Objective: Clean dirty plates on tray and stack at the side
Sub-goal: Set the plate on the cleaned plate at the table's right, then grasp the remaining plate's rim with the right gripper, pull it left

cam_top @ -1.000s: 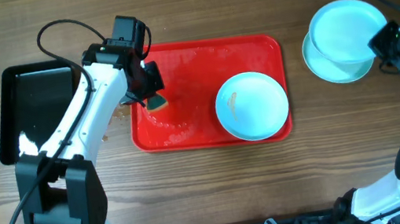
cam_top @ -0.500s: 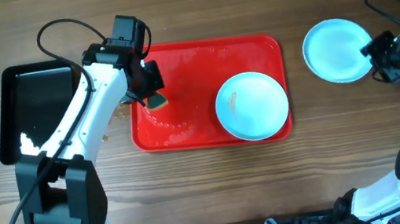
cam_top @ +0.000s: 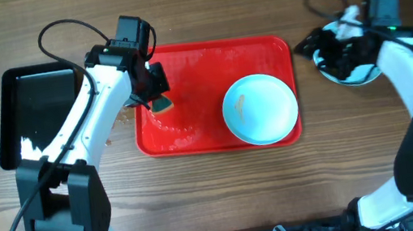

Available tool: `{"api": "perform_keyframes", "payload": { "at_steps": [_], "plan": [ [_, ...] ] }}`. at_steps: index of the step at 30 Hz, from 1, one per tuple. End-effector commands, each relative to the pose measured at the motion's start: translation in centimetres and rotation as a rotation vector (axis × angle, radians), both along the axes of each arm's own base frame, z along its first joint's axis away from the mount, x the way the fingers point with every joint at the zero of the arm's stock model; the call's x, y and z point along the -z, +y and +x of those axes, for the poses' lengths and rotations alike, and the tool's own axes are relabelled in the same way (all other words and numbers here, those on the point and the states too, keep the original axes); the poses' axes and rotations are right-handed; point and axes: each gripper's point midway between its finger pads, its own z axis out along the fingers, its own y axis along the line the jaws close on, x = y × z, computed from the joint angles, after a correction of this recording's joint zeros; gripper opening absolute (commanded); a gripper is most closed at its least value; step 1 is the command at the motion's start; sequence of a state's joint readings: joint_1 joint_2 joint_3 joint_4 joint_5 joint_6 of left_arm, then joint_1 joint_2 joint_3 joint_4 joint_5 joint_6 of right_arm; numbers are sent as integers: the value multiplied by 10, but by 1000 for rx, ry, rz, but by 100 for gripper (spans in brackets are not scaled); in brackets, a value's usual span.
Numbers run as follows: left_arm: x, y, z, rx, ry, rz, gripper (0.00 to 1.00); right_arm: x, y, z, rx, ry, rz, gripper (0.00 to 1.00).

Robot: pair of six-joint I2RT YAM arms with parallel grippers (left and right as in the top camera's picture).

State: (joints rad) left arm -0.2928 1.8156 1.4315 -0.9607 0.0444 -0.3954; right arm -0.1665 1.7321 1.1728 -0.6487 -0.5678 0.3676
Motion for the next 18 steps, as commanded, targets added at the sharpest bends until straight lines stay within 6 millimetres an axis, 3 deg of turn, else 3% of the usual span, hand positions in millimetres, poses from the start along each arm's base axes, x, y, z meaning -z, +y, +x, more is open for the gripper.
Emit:
{"api": "perform_keyframes", "payload": {
  "at_steps": [1, 7, 13, 18],
  "plan": [
    [1, -1, -1, -4, 6, -12, 4, 6, 21, -20, -99, 47, -177, 56],
    [0, -3, 0, -3, 1, -21, 4, 29, 18, -72, -26, 302, -480, 57],
    [0, -5, -1, 0, 4, -32, 4, 34, 31, -93, 85, 412, -467, 57],
    [0, -7, -1, 3, 7, -45, 4, 49, 44, -110, 110, 475, -396, 54]
  ]
}}
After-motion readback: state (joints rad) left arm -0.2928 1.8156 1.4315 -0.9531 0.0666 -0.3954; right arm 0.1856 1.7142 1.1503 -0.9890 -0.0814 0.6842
